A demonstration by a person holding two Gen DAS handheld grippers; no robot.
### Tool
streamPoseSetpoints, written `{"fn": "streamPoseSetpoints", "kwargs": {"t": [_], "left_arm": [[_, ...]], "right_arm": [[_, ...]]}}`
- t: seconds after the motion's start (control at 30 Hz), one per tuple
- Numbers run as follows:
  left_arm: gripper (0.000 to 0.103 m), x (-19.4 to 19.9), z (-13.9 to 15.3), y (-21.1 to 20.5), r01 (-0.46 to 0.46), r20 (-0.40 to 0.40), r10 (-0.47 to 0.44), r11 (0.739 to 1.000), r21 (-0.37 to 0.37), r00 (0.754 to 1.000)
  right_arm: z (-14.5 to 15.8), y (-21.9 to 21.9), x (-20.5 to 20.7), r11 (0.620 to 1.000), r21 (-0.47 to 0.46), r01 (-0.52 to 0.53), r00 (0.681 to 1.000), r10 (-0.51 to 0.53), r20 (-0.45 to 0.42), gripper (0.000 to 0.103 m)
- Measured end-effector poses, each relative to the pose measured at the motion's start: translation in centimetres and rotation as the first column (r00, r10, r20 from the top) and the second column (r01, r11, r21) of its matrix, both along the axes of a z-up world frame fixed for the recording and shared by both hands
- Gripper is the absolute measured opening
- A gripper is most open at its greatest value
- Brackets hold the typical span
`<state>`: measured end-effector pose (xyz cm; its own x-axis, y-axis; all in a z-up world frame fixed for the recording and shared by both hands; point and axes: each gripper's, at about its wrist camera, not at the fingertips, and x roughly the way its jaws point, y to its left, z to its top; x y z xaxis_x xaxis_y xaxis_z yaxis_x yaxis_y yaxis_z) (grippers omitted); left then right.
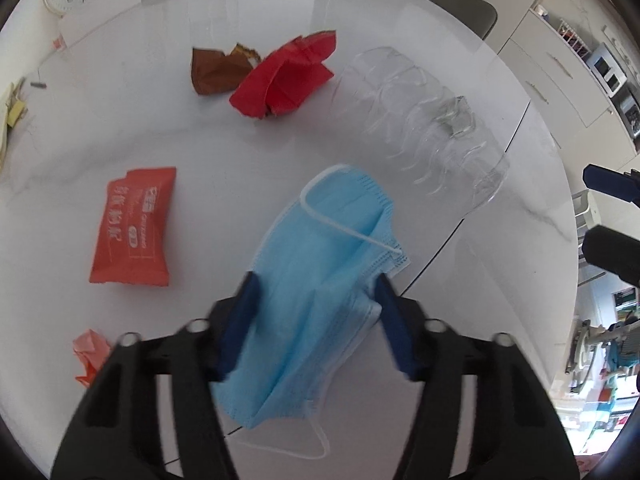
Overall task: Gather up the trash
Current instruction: 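Grasp the blue face mask with the left tool while the right tool grasps the clear bottle, then carry the mask and bottle to the wastebasket and release both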
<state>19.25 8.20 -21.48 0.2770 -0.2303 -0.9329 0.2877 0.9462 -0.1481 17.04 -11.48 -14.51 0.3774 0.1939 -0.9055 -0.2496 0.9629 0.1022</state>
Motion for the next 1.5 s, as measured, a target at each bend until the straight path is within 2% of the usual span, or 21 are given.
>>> {"fn": "streamPoseSetpoints", "kwargs": {"t": [0.07,0.17,0.33,0.67,0.7,0.77,0.8,0.83,1.03,1.17,1.3,1.5], "left_arm": [[0.031,0.0,-0.2,0.4,-0.006,-0.007,0.006,1.000,-0.015,1.000],[0.028,-0.1,0.3,1.2,-0.019,-0.010,0.019,0.999,-0.043,1.000],[0.028,-0.6,1.8,2.6,-0.049,-0.002,0.049,0.995,-0.087,0.999],[0.028,-3.0,4.6,4.1,-0.060,0.031,0.064,0.990,-0.124,0.997],[0.028,-3.1,4.8,4.2,-0.062,0.033,0.067,0.990,-0.128,0.997],[0.028,-3.2,4.9,4.2,-0.063,0.038,0.068,0.990,-0.123,0.997],[0.028,-3.0,4.9,4.1,-0.063,0.039,0.068,0.991,-0.118,0.997],[0.028,-3.1,4.9,4.1,-0.064,0.040,0.069,0.991,-0.114,0.997],[0.028,-3.8,5.5,3.0,-0.043,0.052,0.049,0.993,-0.111,0.997],[0.028,-5.2,6.2,0.8,0.010,0.061,-0.003,0.993,-0.116,0.998],[0.028,-7.5,6.8,-3.1,0.096,0.078,-0.087,0.989,-0.111,0.993],[0.028,-12.3,7.2,-9.5,0.173,0.089,-0.163,0.979,-0.111,0.983]], "right_arm": [[-0.2,0.3,0.8,1.000,0.000,-0.003,1.000,0.003,-0.003,0.098],[-0.5,0.8,2.0,1.000,0.012,-0.014,1.000,0.014,-0.009,0.098],[-1.3,2.4,4.4,0.999,0.012,-0.051,0.999,0.051,-0.017,0.098],[-4.8,6.4,9.0,0.984,-0.089,-0.156,0.986,0.151,-0.065,0.098],[-5.3,6.7,9.2,0.981,-0.098,-0.166,0.985,0.159,-0.070,0.097],[-5.9,7.0,9.3,0.979,-0.096,-0.182,0.981,0.174,-0.091,0.079],[-6.0,6.9,9.2,0.979,-0.081,-0.186,0.979,0.177,-0.102,0.066],[-6.1,6.8,9.1,0.981,-0.060,-0.185,0.978,0.178,-0.107,0.064],[-4.4,4.9,6.4,0.989,-0.018,-0.144,0.987,0.142,-0.072,0.064],[-2.1,1.5,2.6,0.998,0.027,-0.065,0.997,0.066,-0.040,0.064],[-0.5,-2.2,-1.6,0.999,0.051,-0.003,1.000,0.004,-0.021,0.064],[0.6,-8.6,-8.6,0.995,0.072,0.064,0.998,-0.062,-0.026,0.064]]}}
